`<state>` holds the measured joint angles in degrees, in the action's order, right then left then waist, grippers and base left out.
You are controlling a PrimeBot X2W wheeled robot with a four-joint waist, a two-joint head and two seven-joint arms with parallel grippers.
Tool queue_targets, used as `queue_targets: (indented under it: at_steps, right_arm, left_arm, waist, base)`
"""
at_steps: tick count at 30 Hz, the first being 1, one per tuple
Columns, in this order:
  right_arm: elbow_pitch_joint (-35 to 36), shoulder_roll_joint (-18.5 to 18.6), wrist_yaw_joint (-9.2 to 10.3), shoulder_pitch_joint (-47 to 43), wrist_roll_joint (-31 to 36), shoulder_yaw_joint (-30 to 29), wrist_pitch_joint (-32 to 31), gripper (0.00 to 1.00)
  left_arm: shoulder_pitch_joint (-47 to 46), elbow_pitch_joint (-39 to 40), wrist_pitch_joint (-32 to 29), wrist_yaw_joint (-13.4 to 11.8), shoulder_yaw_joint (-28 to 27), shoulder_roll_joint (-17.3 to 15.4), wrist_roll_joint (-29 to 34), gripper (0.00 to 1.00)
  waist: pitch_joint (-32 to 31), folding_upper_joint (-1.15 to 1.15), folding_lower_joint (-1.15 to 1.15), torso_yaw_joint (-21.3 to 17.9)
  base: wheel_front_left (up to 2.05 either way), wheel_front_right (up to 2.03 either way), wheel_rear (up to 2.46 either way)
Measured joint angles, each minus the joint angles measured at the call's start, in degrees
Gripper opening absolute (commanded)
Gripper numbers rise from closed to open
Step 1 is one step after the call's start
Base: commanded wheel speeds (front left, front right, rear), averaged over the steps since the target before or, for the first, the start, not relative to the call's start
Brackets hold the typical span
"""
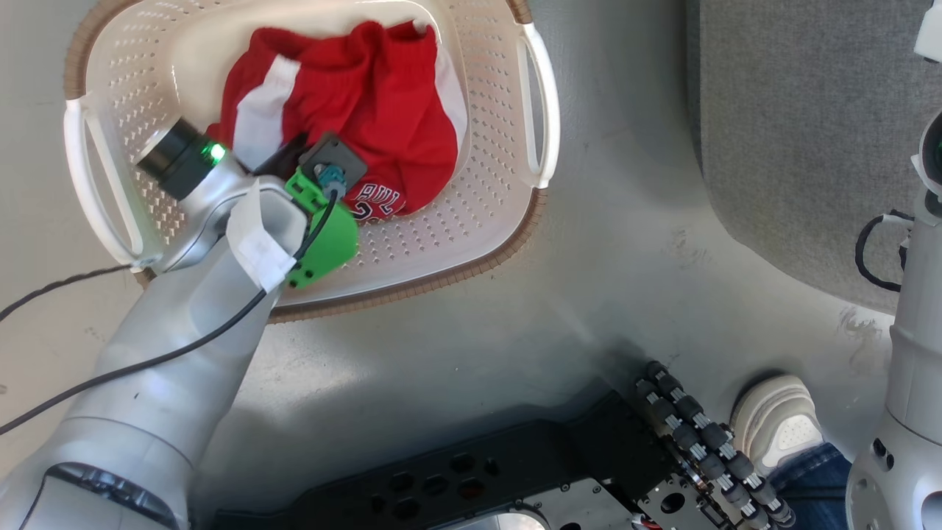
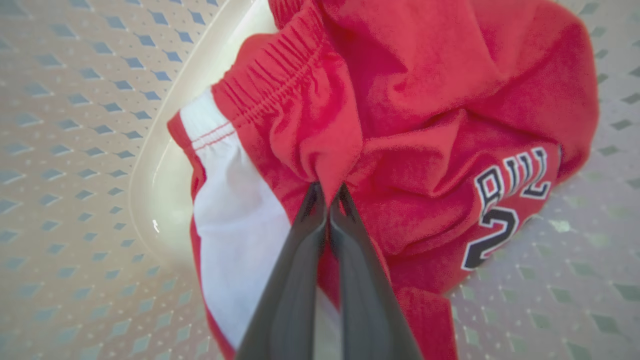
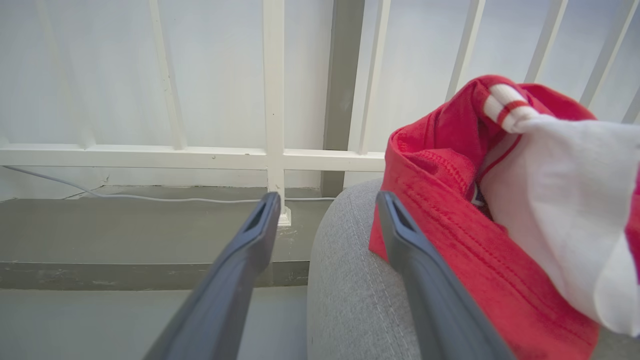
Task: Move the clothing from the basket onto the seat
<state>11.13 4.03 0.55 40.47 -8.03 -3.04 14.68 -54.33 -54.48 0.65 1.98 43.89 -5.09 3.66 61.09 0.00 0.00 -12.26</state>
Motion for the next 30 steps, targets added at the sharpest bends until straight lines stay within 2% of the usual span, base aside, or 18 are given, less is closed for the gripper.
queue_targets:
  at_steps: [6, 14, 22, 30]
  right_arm:
    - [-0.5, 0.0, -0.05, 0.0, 0.6, -0.3, 0.0, 1.00]
    - [-3.7, 0.0, -1.26, -0.5, 1.3, -0.1, 0.0, 1.00]
    - [-8.0, 0.1, -3.04, -3.1, 2.1, 1.4, 0.0, 1.00]
    - [-11.8, 0.0, -3.57, -6.0, 2.5, 2.9, 0.0, 1.00]
  left_arm:
    - [-0.3, 1.5, 5.3, -0.3, -1.7, 1.2, -2.8, 0.00]
    - [-0.1, 3.5, 11.7, -0.6, -3.6, 2.2, -6.1, 0.00]
    - [2.4, 6.2, 13.1, -0.5, -4.9, 2.4, -9.6, 0.00]
    - [3.4, 9.8, 13.5, 0.5, -5.4, 2.7, -12.8, 0.00]
  waist:
    - [-1.1, 0.00, 0.00, 0.8]
    - [-4.4, 0.00, 0.00, 2.1]
    - [-9.6, 0.00, 0.00, 3.9]
    - [-15.7, 0.00, 0.00, 6.1]
  base:
    - [0.00, 0.00, 0.00]
    - [0.00, 0.00, 0.00]
    - [0.00, 0.00, 0.00]
    - [0.00, 0.00, 0.00]
